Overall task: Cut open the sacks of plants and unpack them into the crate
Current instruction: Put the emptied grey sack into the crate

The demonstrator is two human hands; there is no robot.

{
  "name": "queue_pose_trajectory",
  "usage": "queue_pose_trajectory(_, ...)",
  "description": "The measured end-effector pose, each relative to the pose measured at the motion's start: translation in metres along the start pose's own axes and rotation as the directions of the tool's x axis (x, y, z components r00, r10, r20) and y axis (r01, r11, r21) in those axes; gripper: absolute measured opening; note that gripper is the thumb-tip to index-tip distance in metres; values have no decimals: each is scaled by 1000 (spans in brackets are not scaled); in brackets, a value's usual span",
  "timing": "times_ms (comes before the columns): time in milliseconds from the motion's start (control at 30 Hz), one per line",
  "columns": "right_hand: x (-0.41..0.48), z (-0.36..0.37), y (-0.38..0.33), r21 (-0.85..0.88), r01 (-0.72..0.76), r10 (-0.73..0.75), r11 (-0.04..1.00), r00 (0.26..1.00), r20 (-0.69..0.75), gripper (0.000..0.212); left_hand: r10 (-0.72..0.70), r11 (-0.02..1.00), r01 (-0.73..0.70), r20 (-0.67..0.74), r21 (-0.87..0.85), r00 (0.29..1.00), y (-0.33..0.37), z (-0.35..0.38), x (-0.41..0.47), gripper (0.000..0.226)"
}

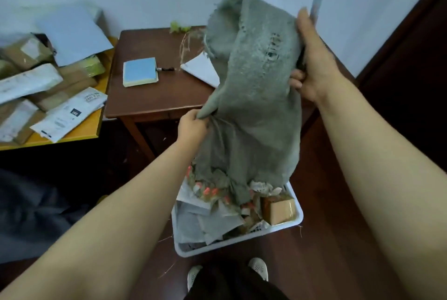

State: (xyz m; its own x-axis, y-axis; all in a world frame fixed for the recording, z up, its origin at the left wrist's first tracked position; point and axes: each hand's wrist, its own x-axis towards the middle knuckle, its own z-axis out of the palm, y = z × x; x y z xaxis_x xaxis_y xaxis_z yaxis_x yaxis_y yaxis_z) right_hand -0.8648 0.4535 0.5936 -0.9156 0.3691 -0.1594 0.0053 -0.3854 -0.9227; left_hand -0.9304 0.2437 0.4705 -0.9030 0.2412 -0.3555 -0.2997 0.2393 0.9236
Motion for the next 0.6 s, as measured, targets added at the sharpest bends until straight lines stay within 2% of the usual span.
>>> queue_pose_trajectory(33, -1, -5, -7, 23, -8, 8, 1000, 1000, -19, 59, -22, 997, 22, -4, -75, 1000, 6, 0, 2, 5)
queue_pose_trajectory(67, -3, -9, -9, -45, -15, 12, 999, 998, -68, 55, -30, 995, 30, -3, -98, 1000, 11, 0, 2, 11)
queue_pose_trajectory(133, -12, -17, -6, -377, -35, -50, 926, 975, -214, 31, 5, 998, -5, 0, -61, 1000, 18, 1, -5, 21)
queue_pose_trajectory(167, -14, -20, -5, -443, -1, -128, 897, 957, -261, 21, 39, 999, -39, -3, -29, 999, 20, 1, -10, 26)
queue_pose_trajectory(233, -16, -26, -12, -317, 143, -234, 938, 934, -271, 11, 130, 991, -130, -21, 12, 991, 23, 1, -22, 32)
queue_pose_trajectory(300, -16, -30, -18, -116, 217, -240, 969, 941, -239, 13, 162, 987, -161, -42, 24, 986, 20, 2, -33, 31)
queue_pose_trajectory(333, -16, -31, -18, -91, 200, -217, 975, 948, -234, 15, 159, 986, -158, -35, 47, 987, 17, 4, -36, 31)
queue_pose_trajectory(400, -17, -31, -19, -151, 143, -182, 978, 941, -284, 21, 127, 985, -128, 18, 112, 992, 8, 6, -44, 30)
queue_pose_trajectory(433, -16, -31, -21, -122, 162, -191, 979, 936, -295, 26, 93, 987, -98, 43, 129, 995, 4, 6, -47, 30)
queue_pose_trajectory(533, -14, -21, -34, 87, 265, -246, 960, 953, -178, 32, 11, 992, -23, 100, 123, 995, 1, 4, -52, 27)
queue_pose_trajectory(600, -15, -14, -39, -27, 243, -245, 970, 959, -146, 28, 10, 970, -42, 133, 240, 991, 2, 3, -51, 23)
